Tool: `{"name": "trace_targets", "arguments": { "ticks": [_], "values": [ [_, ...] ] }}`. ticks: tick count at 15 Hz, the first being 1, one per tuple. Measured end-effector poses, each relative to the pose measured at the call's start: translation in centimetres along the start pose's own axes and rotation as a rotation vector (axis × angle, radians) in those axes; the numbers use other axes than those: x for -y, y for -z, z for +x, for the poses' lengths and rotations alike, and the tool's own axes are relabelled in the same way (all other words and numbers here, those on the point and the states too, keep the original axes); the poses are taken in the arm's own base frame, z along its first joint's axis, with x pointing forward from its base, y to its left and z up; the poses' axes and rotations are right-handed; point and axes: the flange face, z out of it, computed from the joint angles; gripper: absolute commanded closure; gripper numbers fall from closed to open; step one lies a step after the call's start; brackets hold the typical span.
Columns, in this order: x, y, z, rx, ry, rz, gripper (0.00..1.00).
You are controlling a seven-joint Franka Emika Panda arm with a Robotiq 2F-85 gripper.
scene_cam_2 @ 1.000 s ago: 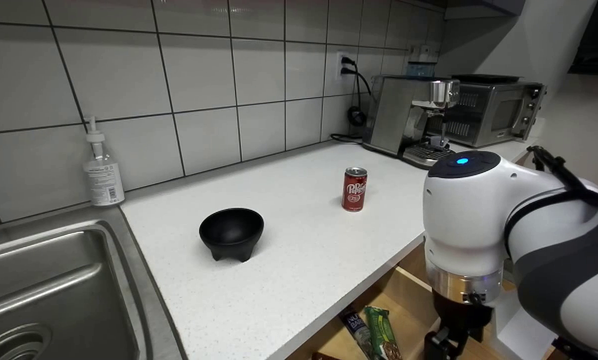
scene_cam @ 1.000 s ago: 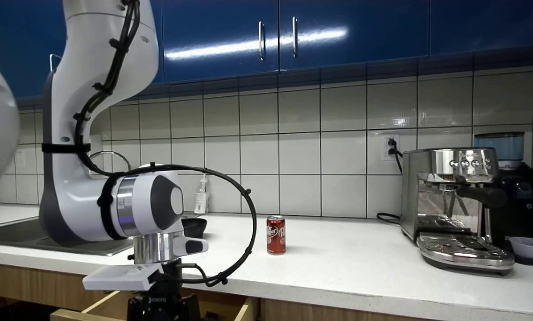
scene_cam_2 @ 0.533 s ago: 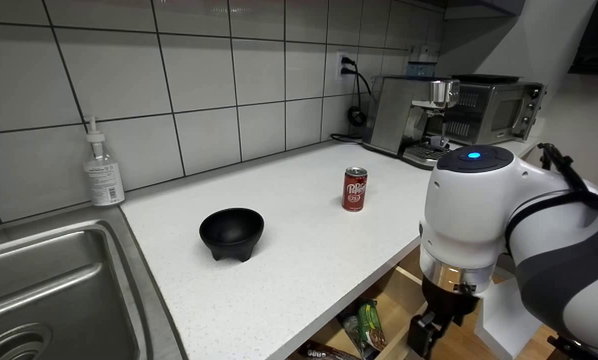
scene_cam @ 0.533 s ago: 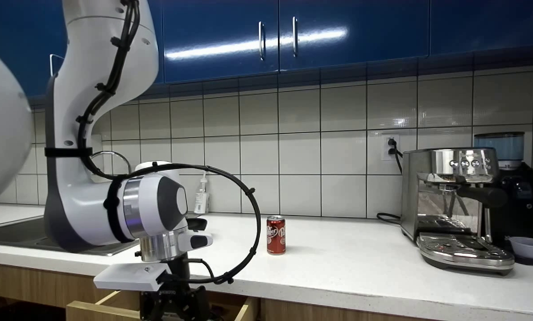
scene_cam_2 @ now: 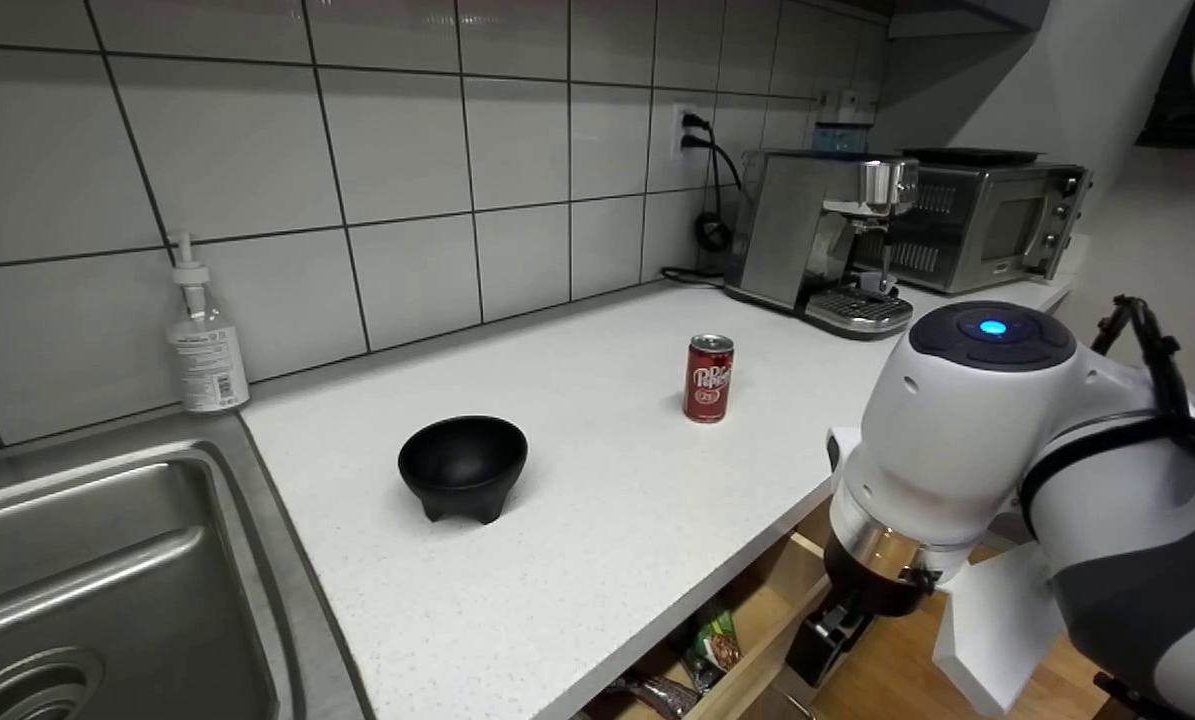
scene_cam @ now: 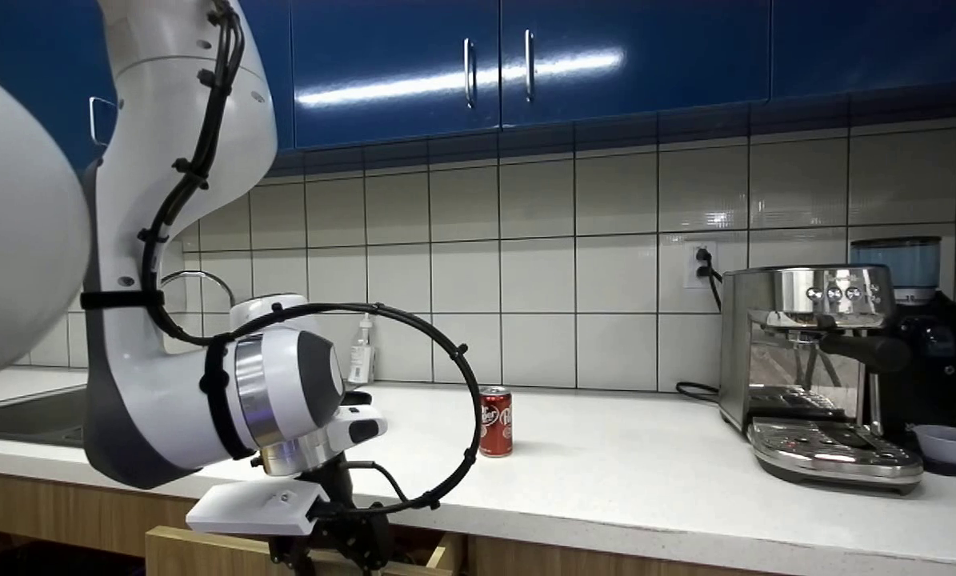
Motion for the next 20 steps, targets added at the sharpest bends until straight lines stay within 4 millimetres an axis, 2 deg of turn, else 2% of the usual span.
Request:
{"name": "trace_targets", "arguments": {
  "ticks": [6,14,20],
  "values": [
    [-0.2,-0.4,0.2,-0.091,0.013,0.013,0.0],
    [-0.3,-0.6,0.7,-0.111,-0.002,0.016,0.0],
    [-0.4,-0.7,1.8,-0.114,-0.018,0.022,0.0]
  ]
}}
